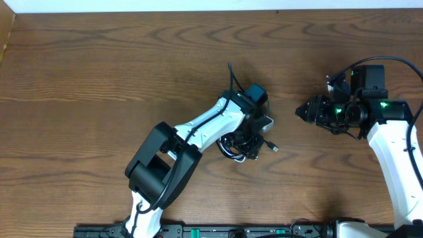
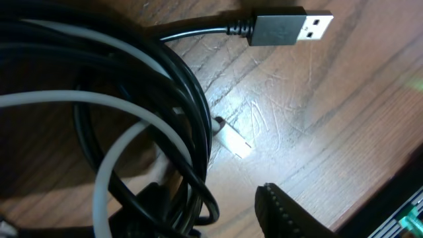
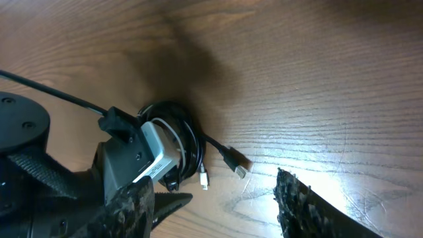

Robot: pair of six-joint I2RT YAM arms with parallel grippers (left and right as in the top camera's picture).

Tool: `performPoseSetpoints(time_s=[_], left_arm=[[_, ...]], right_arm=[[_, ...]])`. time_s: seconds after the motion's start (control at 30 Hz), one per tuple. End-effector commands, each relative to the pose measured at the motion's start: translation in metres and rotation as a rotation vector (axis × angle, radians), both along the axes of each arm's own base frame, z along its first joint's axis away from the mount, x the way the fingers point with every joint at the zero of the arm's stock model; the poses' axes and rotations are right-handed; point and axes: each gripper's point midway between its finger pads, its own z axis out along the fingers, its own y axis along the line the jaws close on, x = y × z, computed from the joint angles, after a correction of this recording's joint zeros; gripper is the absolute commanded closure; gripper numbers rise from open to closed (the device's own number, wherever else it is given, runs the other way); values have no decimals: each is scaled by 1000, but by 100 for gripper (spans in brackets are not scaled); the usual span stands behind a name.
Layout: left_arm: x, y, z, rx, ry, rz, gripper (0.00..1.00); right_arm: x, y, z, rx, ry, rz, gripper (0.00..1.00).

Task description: Untangle cables

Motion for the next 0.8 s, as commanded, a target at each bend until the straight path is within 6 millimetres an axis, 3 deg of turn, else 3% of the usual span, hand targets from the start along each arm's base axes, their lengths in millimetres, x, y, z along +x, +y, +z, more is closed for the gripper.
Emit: performPoseSetpoints(time_s=[0.0, 0.23, 0.3, 0.37, 0.47, 0.57, 0.77], left_arm=[[-7, -1, -8, 0, 38, -8, 56], [-6, 2, -22, 63, 25, 20, 59], [-3, 4, -23, 79, 19, 46, 71], [2, 7, -24, 110, 5, 91, 92], [9, 9, -15, 125, -15, 117, 92], [24, 3, 10, 77, -68, 134, 93], [54, -3, 106, -114, -241, 212, 92]], right_arm=[[-2, 0, -2, -4, 2, 11, 45], [-4, 4, -1, 11, -2, 37, 46], [-5, 5, -1, 8, 2, 46, 45], [-6, 5, -2, 8, 5, 46, 46], [-6, 7, -1, 15, 2, 55, 46], [-6, 14, 3, 59, -9, 72, 46], [-4, 36, 19, 181, -59, 147, 46]])
